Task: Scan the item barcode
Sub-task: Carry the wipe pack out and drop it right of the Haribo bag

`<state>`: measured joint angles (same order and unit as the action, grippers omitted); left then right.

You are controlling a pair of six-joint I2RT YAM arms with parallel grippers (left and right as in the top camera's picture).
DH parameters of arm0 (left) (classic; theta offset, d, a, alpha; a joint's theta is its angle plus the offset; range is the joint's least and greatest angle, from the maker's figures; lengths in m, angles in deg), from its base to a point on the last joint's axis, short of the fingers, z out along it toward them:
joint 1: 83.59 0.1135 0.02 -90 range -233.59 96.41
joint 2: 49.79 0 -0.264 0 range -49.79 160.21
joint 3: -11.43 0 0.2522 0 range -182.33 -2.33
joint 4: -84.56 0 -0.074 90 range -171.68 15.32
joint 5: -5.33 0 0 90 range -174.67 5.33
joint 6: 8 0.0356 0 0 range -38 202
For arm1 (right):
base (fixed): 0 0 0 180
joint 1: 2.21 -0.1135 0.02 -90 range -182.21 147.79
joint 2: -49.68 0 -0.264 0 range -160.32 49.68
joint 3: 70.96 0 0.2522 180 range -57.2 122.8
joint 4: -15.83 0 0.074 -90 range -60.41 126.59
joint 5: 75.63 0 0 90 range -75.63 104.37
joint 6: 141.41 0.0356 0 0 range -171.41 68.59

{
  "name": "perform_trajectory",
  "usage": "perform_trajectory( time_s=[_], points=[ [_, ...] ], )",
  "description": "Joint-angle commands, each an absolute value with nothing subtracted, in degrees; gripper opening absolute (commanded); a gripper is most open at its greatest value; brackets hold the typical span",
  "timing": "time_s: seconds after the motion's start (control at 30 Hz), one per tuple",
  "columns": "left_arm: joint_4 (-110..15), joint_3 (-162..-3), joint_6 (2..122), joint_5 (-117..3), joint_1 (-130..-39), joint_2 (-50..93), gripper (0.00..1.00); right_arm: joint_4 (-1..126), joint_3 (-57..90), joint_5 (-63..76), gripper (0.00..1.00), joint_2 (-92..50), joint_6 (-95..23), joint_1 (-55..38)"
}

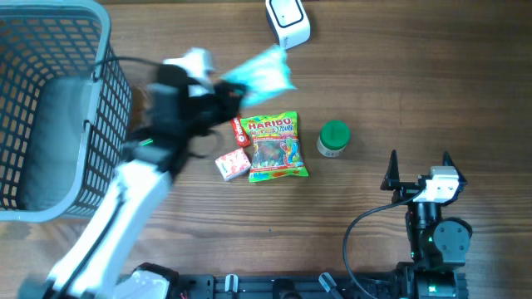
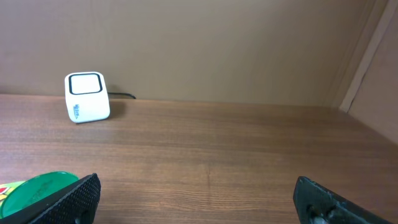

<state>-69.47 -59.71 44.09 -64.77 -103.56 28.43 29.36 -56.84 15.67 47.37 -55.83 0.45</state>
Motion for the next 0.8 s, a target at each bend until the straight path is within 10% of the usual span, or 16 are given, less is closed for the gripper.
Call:
perform_trajectory(
  time_s=[0.0,0.47,0.67,0.77],
  points=[
    [-76.1,-59.4,44.7,-72.0,-111.8,41.6,0.04,29.1,-56.9,15.5,1.0,47.6,-56.3,0.3],
    [-99.6,-59.4,33.5,-74.0,-117.1,64.4,0.05,29.1,-56.9,15.5,1.0,47.6,-56.4,0.3],
    [-97.2,-60.8,36.5,-72.1,-114.0,56.5,0.89,29.1,-56.9,15.5,1.0,47.6,-56.4,0.3],
    [-85.6,-64.9,43.3,-76.6,-111.6,45.5,0.99,29.1,-56.9,15.5,1.0,47.6,-56.4,0.3]
  ],
)
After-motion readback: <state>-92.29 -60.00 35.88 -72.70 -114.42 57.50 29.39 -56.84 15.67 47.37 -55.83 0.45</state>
